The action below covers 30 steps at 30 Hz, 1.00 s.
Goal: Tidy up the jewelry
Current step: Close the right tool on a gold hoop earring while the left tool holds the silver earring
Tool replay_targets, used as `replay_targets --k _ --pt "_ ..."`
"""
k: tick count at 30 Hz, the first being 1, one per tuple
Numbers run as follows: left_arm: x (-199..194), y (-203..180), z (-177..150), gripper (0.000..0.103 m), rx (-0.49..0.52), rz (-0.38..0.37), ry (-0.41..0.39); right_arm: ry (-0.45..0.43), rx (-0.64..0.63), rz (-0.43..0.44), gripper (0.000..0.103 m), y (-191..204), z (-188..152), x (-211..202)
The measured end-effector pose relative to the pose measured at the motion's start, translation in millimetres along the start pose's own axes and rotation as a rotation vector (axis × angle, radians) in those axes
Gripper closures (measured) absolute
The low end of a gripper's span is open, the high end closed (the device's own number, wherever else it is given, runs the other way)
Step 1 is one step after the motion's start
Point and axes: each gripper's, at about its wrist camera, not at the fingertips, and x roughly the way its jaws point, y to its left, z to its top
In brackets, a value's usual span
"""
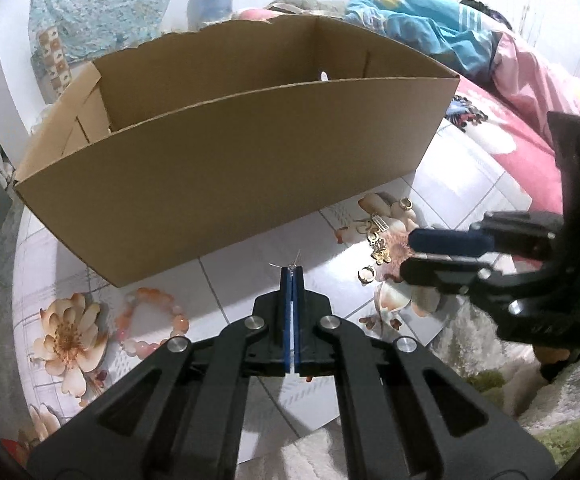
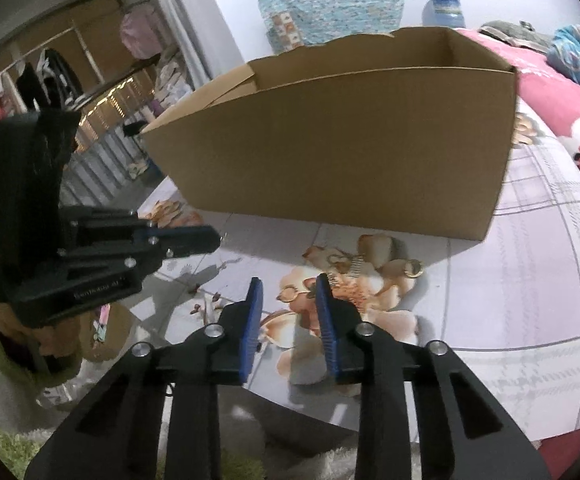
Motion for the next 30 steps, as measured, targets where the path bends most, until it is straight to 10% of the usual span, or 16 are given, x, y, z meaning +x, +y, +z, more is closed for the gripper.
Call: replay_targets --k 30 --pt "2.6 20.4 -13.1 0.103 -0.045 -0.013 -0.005 0.079 -0.212 -0.094 0.091 20.5 7.1 33.0"
